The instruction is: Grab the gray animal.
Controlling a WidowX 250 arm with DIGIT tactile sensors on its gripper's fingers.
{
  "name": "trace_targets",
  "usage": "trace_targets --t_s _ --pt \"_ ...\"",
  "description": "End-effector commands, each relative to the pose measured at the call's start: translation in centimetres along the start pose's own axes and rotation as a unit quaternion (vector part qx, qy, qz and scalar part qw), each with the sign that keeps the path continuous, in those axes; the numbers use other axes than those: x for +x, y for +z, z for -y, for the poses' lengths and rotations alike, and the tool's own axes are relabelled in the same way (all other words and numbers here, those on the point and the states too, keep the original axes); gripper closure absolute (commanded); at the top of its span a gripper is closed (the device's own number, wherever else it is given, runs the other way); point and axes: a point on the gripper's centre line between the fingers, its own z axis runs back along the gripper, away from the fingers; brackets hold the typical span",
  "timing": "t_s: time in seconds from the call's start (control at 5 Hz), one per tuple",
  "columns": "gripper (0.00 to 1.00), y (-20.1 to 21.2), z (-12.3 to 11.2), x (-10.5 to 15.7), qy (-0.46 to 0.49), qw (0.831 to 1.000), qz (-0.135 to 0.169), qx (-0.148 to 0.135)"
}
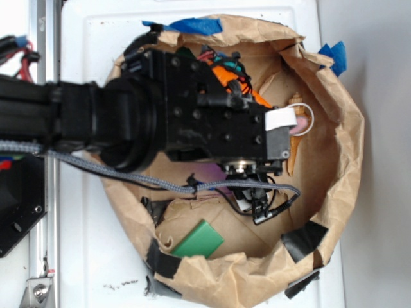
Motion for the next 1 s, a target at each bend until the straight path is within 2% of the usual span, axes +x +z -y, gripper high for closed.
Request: trace_targets --t_s 0.0,0.2,0.4,0.8 --pt "0.0 1.2 -1.7 1.8 0.005 0.996 0.09 0.001" --pt "0.0 1.9 -2.0 2.5 0.022 0.995 0.099 0.003" --pt "1.0 2.2 -2.3 2.6 0.05 0.992 0.111 0.015" --pt "1.0 2.6 -2.5 2.3 0.05 0.993 0.109 0.008"
